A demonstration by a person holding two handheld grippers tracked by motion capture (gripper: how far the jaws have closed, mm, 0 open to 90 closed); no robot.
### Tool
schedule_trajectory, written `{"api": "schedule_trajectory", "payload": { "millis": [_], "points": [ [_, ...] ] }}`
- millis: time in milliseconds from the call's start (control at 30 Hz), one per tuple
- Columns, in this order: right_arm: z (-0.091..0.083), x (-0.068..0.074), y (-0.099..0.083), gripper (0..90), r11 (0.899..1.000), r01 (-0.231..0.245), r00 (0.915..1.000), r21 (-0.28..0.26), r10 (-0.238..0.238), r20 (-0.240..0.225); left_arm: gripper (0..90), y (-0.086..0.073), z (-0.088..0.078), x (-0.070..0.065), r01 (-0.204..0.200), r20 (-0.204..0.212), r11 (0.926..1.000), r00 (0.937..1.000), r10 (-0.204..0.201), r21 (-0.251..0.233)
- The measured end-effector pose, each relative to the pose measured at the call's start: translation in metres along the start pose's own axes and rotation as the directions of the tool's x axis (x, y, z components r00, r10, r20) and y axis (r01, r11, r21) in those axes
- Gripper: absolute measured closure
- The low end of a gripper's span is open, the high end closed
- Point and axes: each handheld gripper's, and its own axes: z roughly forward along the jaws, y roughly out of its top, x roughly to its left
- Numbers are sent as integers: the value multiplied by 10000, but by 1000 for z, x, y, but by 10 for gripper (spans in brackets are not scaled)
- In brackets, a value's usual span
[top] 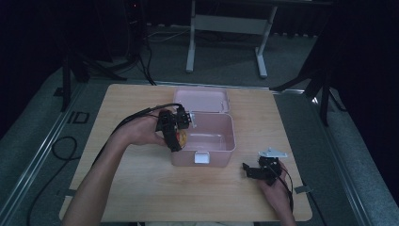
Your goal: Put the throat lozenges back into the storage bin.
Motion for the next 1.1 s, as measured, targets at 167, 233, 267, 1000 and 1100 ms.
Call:
{"api": "schedule_trajectory", "payload": {
  "millis": [167, 233, 267, 1000, 1100],
  "points": [
    [0, 0, 0, 127, 10000, 4, 10000, -2, -4, -1, 207, 3, 2, 1, 10, 21, 10000, 10000, -10, 33],
    [0, 0, 0, 127, 10000, 0, 10000, 0, 0, -1, 207, 6, 3, 1, 41, -7, 10000, 10000, -41, 42],
    [0, 0, 0, 126, 10000, 3, 10000, -2, -3, -2, 207, 7, 3, 1, 26, 3, 10000, 10000, -26, 32],
    [0, 0, 0, 127, 10000, 1, 10000, -3, -1, -1, 207, 16, 10, 5, 83, 40, 9999, 10000, -83, 121],
    [0, 0, 0, 126, 10000, 1, 10000, -3, -1, -1, 207, 17, 11, 5, 88, 76, 9999, 9999, -89, 138]
  ]
}}
